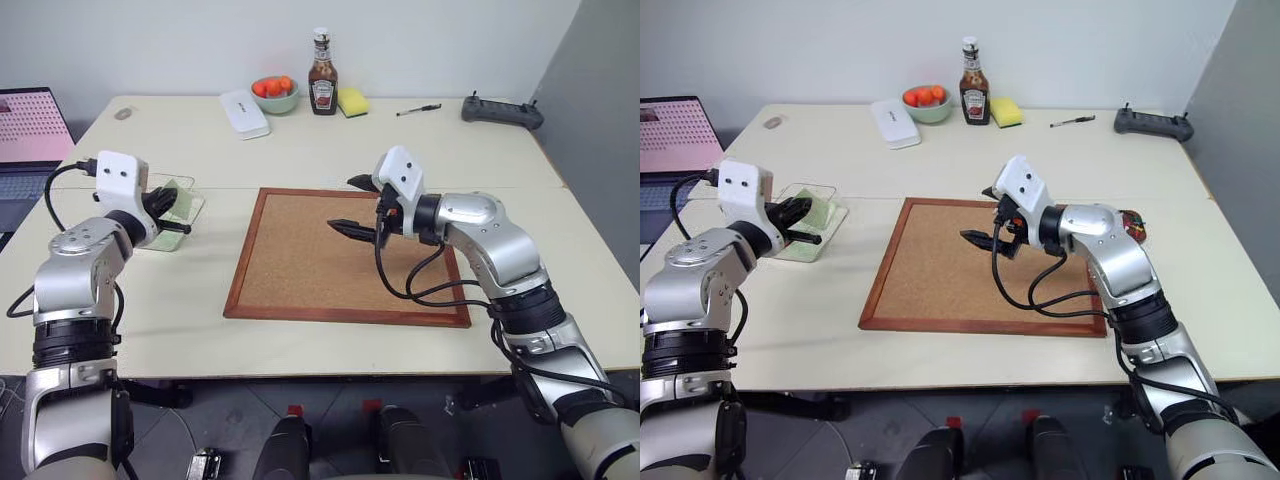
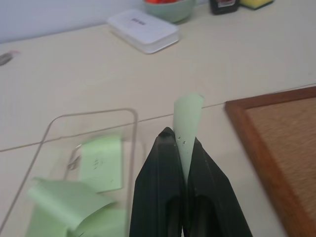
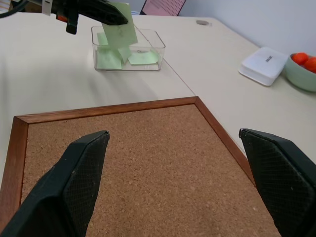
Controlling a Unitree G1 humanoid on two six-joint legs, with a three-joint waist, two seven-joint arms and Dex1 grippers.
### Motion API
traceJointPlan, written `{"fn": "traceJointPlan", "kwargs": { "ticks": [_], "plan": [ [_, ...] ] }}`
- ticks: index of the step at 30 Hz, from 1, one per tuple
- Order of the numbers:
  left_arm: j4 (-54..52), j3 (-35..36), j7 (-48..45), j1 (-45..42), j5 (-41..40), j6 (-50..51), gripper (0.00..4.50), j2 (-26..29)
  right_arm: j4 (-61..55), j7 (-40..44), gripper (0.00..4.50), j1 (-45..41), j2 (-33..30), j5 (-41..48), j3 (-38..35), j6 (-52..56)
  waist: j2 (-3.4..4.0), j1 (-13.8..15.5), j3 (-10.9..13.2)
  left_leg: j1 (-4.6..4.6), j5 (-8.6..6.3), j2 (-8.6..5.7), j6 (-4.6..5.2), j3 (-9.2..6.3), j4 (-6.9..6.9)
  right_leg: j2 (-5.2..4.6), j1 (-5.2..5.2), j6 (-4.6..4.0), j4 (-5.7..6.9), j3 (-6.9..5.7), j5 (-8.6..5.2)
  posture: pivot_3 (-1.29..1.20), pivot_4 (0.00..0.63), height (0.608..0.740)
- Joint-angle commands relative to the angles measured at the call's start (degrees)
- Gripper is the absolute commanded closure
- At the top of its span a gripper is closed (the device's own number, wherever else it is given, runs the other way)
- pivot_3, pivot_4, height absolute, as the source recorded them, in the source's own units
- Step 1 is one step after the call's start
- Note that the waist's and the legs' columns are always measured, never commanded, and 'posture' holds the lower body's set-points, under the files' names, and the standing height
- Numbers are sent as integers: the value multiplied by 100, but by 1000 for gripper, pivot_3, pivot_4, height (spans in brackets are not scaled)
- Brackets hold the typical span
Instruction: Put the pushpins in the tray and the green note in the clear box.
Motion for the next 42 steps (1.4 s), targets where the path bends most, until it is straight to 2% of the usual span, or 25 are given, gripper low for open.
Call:
{"fn": "traceJointPlan", "kwargs": {
  "ticks": [1,7,16,29,37,42],
  "plan": [
    [624,-9,185,-367,433,-577,4500,257,-145,-114,19,-116,80,-59,-64,39,0,2,0,-8,0,1,0,-1,3,1,-8,-1,2,-1,1,0,150,740],
    [1712,-27,485,-808,829,-1144,4500,288,-279,-173,19,-52,201,-76,-68,146,0,-11,0,-10,0,1,0,-2,2,1,-10,-2,3,-3,1,0,150,740],
    [2246,100,455,-1088,728,-1278,2845,109,-311,-137,0,-72,306,-110,-14,185,-1,-20,0,-9,0,2,0,-1,3,2,-10,-2,9,-4,2,0,150,740],
    [1778,38,168,-885,825,-1305,340,239,-297,-126,0,1,322,-122,-9,163,-1,-25,0,-8,0,2,0,-1,5,2,-10,-3,14,-3,3,0,150,740],
    [914,101,86,-573,889,-1279,340,381,-270,-113,0,15,334,-114,-44,121,-1,-30,0,-7,0,3,0,0,5,2,-10,-5,15,-2,4,0,150,740],
    [-311,189,-188,-321,517,-1040,340,234,-438,-81,0,191,233,27,-247,134,-2,-22,-1,-8,0,4,0,-1,5,3,-10,-6,15,-2,4,0,150,740]
  ]
}}
